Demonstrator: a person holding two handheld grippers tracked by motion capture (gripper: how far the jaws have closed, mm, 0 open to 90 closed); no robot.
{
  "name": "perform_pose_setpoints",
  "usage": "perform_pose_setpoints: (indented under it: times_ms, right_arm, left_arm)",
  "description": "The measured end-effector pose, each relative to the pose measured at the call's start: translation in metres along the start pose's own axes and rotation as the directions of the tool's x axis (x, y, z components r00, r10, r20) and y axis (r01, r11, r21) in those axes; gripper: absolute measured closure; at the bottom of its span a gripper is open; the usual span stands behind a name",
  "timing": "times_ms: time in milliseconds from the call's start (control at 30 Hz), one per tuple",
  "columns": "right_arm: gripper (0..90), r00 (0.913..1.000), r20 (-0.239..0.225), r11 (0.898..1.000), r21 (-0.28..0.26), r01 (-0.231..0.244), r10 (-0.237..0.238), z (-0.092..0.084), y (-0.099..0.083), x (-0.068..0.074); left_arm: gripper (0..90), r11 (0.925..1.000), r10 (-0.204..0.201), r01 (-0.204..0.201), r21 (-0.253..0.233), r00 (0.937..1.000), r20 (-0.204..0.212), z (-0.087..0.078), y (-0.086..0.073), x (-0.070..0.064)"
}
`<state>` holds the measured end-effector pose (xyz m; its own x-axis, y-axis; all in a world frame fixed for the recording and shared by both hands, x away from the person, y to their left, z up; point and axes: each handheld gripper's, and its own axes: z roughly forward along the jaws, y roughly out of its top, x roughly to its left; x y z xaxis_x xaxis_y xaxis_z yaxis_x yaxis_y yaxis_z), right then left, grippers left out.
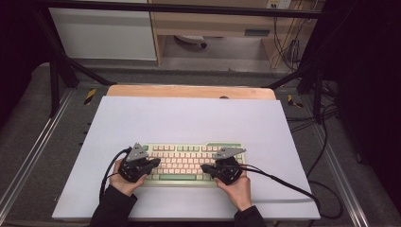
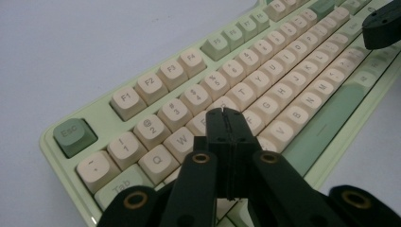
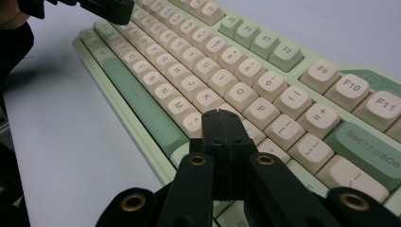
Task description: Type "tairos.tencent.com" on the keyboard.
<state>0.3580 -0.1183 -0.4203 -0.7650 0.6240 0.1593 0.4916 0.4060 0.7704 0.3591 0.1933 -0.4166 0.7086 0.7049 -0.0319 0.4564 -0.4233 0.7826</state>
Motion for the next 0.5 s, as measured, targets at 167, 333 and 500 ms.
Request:
perform_pose_setpoints:
  times_ms: [167,333,500]
  right_arm:
    - [90.0,1.0,0.003,1.0,-0.011,-0.001,0.001,-0.005,-0.002,-0.001]
    - [90.0,1.0,0.004,1.0,-0.016,-0.004,0.004,-0.008,-0.003,-0.002]
    - [90.0,1.0,0.006,1.0,-0.015,-0.006,0.007,-0.009,-0.004,-0.002]
  left_arm:
    - [89.9,0.9999,0.012,-0.012,0.003,0.9999,0.007,0.004,0.005,-0.005]
    - [89.9,0.9998,0.018,-0.018,0.005,0.9998,0.008,0.009,0.01,-0.007]
    - [89.9,0.9998,0.013,-0.014,0.012,0.9999,0.006,0.016,0.014,-0.007]
